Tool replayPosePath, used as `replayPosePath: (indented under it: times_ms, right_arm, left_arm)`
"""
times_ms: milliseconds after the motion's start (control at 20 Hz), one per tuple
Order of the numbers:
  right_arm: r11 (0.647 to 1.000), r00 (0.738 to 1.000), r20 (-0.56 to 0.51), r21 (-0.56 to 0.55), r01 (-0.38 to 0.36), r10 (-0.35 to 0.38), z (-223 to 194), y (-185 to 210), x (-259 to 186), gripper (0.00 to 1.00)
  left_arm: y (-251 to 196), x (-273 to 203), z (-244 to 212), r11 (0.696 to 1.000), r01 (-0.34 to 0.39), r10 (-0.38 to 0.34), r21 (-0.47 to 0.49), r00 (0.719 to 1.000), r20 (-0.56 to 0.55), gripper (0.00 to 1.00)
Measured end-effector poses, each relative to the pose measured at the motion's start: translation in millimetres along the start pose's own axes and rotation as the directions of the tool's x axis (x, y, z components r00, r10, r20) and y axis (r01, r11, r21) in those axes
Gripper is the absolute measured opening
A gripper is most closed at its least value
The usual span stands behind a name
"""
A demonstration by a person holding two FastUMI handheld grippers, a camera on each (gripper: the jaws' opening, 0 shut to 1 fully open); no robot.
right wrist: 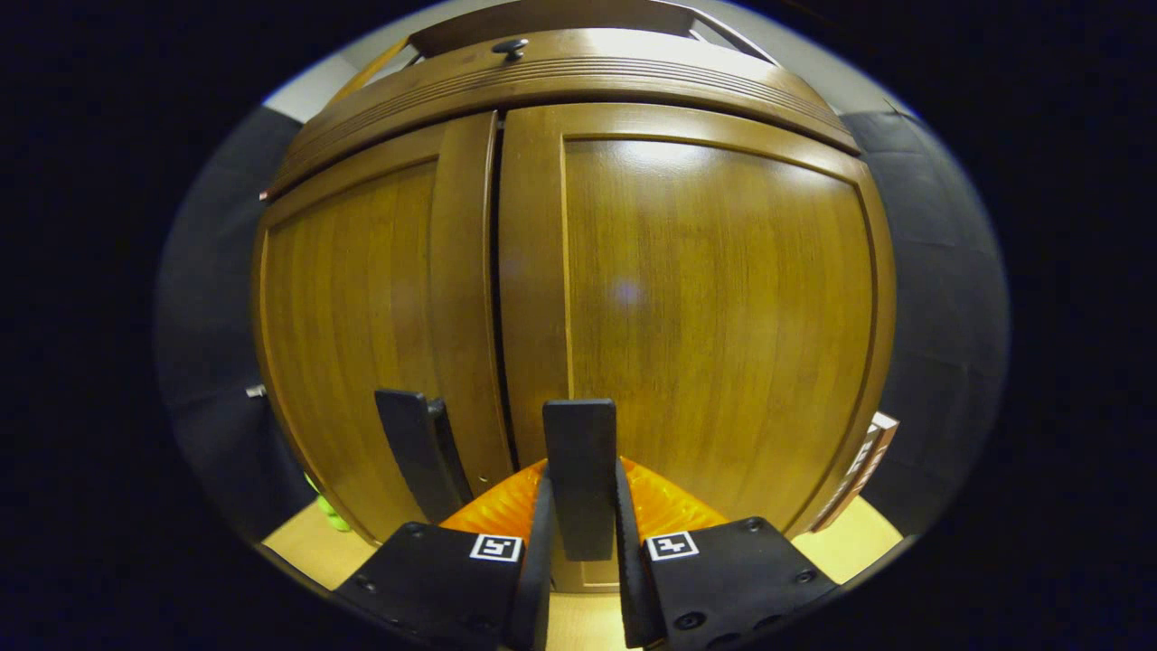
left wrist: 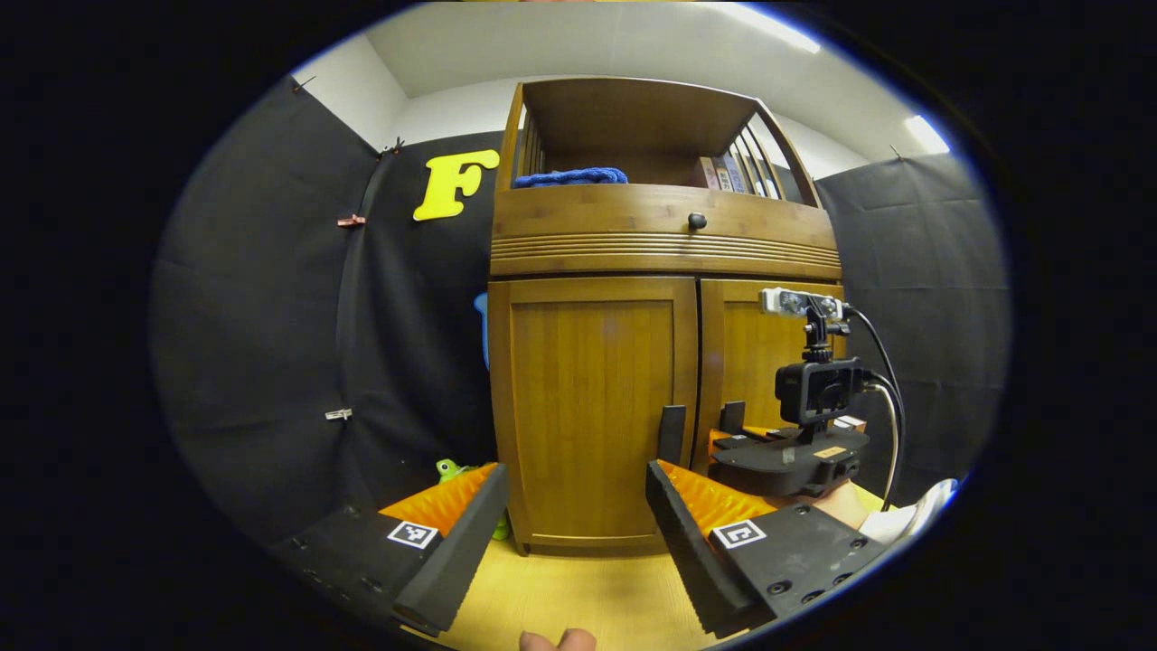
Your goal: Open the right door of the double-door shoe cabinet with the right hand, and open the left door with the left hand.
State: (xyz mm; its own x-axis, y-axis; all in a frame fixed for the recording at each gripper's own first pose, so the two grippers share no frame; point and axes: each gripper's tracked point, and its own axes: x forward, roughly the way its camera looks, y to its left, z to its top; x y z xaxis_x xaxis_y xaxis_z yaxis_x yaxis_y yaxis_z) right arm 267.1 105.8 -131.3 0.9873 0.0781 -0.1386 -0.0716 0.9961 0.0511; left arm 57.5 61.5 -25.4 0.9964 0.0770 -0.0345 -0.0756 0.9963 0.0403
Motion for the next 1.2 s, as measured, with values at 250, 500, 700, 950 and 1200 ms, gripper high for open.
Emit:
replayPosePath:
  times_ms: [250,500,700,950,1200]
  right_arm:
    - [0.999,0.999,-0.021,-0.027,-0.029,0.028,0,2,-6,0.29]
    - [0.997,0.997,-0.037,-0.023,-0.072,0.071,-1,-3,-34,0.29]
    - [0.995,0.995,-0.043,-0.019,-0.095,0.094,-5,-13,-68,0.29]
    - [0.996,0.995,-0.053,-0.025,-0.084,0.083,-5,-31,-104,0.29]
    - [0.997,0.996,-0.05,-0.006,-0.071,0.071,-4,-52,-135,0.29]
  left_arm:
    - [-3,-5,2,1.0,0.003,-0.003,0.003,1.0,0.0,0.95]
    - [-4,-10,6,1.0,0.006,-0.006,-0.002,1.0,0.006,0.95]
    - [-6,-21,7,1.0,-0.004,0.004,-0.011,1.0,0.004,0.94]
    - [-9,-36,7,1.0,-0.005,0.005,-0.01,1.0,0.008,0.92]
    - [-26,-43,11,1.0,0.018,-0.018,-0.023,1.0,0.019,0.92]
